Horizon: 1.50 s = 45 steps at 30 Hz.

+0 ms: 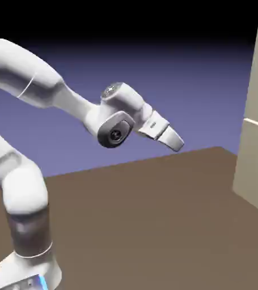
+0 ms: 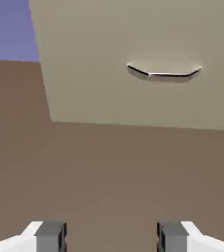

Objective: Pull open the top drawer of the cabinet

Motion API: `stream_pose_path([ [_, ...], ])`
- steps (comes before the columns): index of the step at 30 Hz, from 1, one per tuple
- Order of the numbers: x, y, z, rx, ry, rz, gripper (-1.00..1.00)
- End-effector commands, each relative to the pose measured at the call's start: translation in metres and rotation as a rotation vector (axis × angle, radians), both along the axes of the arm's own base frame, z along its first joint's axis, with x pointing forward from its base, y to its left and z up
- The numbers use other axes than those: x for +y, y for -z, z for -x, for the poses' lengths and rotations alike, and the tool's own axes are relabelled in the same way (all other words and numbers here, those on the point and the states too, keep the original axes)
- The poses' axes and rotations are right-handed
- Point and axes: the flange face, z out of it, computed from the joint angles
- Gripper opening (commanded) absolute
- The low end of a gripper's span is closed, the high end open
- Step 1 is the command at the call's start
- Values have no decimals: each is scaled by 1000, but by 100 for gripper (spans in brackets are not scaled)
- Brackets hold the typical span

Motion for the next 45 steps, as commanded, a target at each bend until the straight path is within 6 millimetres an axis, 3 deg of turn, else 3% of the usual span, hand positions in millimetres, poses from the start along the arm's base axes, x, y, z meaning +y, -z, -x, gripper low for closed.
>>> stream_pose_path([
  [1, -12, 3, -8, 17, 50, -54, 0],
  [7, -85, 30, -50, 111, 360, -345, 0],
  [12, -148, 60, -74, 158, 628, -546, 0],
  [20, -244, 101, -91, 132, 1039, -792, 0],
  [26, -308, 110, -97, 13, 1289, -928, 0],
  [31, -350, 99, -104, -143, 1428, -1020, 0],
  [36, -377, 71, -119, -331, 1480, -1101, 0],
  [41, -382, 28, -146, -517, 1439, -1178, 0],
  [45, -366, -12, -178, -639, 1340, -1238, 0],
])
